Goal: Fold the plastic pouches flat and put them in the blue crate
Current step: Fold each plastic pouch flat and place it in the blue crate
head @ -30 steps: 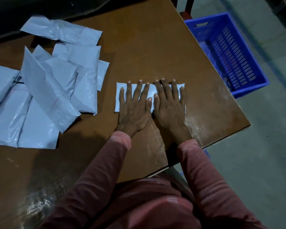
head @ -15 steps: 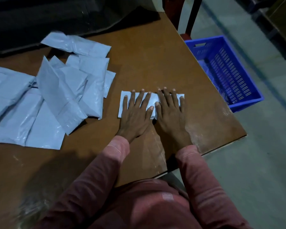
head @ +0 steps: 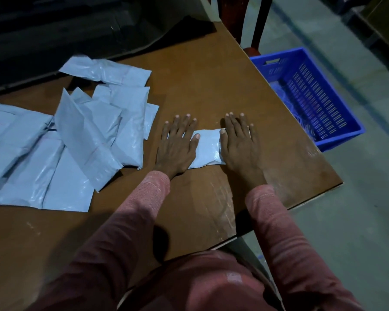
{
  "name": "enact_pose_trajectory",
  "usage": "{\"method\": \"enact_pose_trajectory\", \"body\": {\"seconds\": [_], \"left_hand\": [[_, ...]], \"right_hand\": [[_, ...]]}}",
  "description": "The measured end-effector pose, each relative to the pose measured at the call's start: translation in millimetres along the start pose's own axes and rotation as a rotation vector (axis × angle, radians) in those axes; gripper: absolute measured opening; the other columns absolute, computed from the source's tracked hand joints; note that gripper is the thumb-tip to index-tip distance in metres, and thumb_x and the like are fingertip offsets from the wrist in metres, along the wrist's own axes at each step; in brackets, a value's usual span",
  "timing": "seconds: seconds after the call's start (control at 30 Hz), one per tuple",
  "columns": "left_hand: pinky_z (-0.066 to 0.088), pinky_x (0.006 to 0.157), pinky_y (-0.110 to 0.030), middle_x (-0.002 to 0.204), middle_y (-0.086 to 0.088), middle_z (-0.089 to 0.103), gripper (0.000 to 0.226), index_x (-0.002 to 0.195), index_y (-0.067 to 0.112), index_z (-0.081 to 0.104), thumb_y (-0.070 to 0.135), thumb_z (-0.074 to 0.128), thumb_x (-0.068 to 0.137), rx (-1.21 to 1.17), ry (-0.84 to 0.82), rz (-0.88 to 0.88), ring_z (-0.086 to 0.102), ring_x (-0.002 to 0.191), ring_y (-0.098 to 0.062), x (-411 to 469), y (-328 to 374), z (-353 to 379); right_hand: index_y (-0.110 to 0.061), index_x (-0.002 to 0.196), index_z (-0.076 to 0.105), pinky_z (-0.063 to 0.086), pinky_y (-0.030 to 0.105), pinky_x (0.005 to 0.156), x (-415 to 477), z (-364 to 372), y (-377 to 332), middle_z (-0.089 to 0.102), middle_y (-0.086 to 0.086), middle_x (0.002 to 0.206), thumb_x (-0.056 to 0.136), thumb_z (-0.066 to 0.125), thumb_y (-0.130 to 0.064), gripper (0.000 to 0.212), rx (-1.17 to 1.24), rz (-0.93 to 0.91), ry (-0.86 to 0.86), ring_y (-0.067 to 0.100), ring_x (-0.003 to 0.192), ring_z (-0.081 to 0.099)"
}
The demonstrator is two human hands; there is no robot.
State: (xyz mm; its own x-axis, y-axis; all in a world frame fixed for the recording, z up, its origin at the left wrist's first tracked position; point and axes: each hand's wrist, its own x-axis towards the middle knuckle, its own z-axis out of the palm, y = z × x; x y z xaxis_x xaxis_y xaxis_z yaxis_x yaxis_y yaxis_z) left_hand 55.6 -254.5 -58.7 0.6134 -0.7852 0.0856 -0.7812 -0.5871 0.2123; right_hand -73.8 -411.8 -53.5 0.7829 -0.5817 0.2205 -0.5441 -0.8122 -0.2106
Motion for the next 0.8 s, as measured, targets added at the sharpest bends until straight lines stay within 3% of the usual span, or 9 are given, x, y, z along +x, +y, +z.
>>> {"method": "enact_pose_trajectory", "body": {"seconds": [0.37,0.53,0.63,0.8], "left_hand": [[0.001,0.127,-0.056,0.173,-0.001,0.007,0.059,0.165,0.024,0.017,0.046,0.015,0.109,0.041,0.043,0.016,-0.001,0.16,-0.026,3.8,-1.8,8.2],[0.003,0.127,-0.056,0.172,-0.004,0.012,0.061,0.164,0.021,0.021,0.048,0.018,0.109,0.069,0.064,-0.016,0.004,0.16,-0.027,1.6,1.1,4.9],[0.002,0.127,-0.052,0.171,-0.005,0.017,0.065,0.163,0.021,0.022,0.051,0.012,0.107,0.01,0.08,-0.094,0.009,0.159,-0.027,3.7,14.1,-1.8],[-0.003,0.127,-0.051,0.171,-0.005,0.016,0.071,0.163,0.023,0.021,0.056,0.004,0.103,-0.078,0.074,-0.179,0.008,0.159,-0.027,15.1,35.6,3.4]], "right_hand": [[-0.016,0.152,0.043,0.024,0.048,0.121,4.0,7.7,-0.6,0.043,0.001,0.158,0.109,0.023,-0.034,0.051,0.008,0.029,0.048,0.021,0.149,0.033],[-0.018,0.155,0.037,0.004,0.062,0.121,5.9,-0.2,-1.6,0.033,-0.001,0.163,0.107,0.021,-0.037,0.054,-0.054,0.015,-0.012,0.021,0.154,0.02],[-0.017,0.159,0.026,-0.009,0.063,0.118,15.6,-4.4,-9.2,0.021,-0.001,0.168,0.108,0.024,-0.044,0.058,0.0,0.057,-0.005,0.02,0.156,0.008],[-0.015,0.159,0.026,0.001,0.058,0.122,30.4,0.5,-17.2,0.022,0.0,0.167,0.107,0.023,-0.052,0.064,0.073,0.176,0.047,0.02,0.156,0.011]]}}
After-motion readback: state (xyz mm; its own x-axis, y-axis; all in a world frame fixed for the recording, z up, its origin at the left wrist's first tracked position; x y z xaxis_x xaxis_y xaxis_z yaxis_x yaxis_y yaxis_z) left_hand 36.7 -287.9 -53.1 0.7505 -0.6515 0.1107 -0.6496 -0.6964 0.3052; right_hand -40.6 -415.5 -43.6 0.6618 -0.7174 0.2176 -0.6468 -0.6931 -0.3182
